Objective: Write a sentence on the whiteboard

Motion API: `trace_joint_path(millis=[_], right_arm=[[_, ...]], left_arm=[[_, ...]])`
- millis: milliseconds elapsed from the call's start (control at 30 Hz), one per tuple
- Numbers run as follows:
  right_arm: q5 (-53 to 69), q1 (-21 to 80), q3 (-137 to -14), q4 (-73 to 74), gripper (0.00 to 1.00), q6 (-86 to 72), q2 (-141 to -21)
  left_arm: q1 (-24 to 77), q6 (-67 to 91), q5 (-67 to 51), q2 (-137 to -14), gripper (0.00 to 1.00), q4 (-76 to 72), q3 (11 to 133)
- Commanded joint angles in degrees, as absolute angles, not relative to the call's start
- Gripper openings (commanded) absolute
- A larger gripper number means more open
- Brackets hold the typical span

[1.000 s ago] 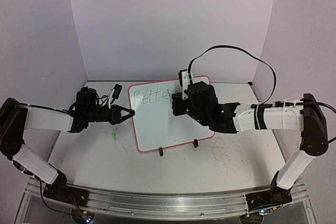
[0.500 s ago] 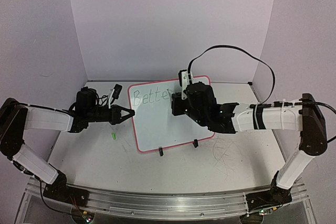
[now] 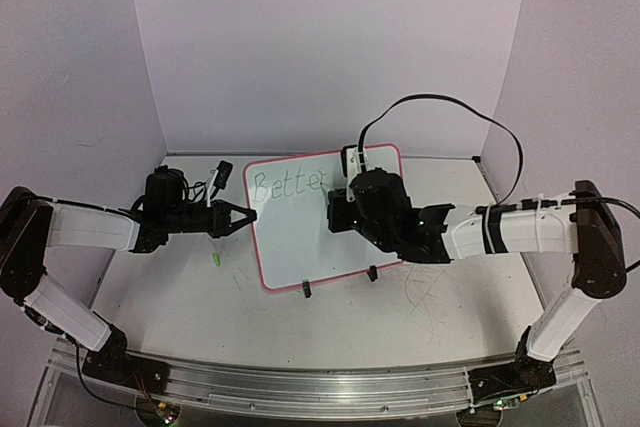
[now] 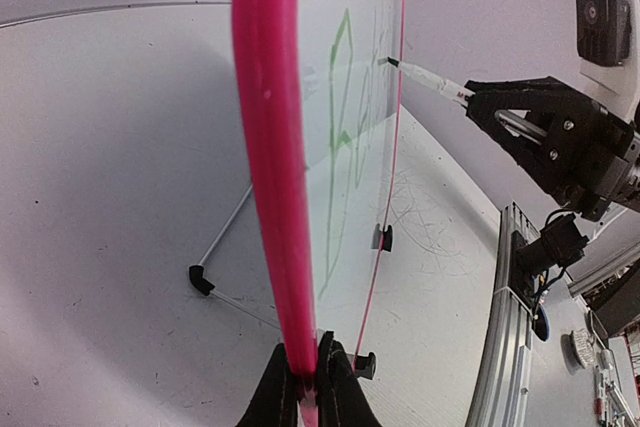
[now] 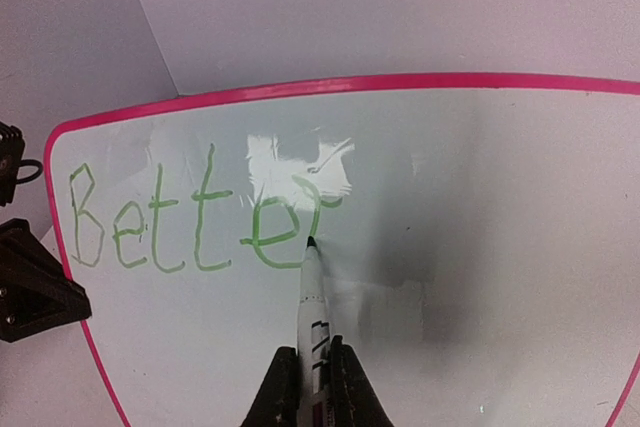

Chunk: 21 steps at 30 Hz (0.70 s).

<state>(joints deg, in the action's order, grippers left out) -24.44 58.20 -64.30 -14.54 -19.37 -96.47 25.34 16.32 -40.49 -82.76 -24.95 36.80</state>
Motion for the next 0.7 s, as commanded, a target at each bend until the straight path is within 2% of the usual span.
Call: trace_joint_path(millis=[0,667], right_arm=[[-25.8,58.9,-63.1,-12.5,0.00,-21.4,-94.8],[-29.0,59.3,-67.1,-12.6,0.00,-20.8,-98.0]], left_arm=[[26.0,13.1,-38.4,-82.2,0.00,-23.6,39.1],[26.0,13.0,-38.4,-82.1,0.00,-23.6,38.9]])
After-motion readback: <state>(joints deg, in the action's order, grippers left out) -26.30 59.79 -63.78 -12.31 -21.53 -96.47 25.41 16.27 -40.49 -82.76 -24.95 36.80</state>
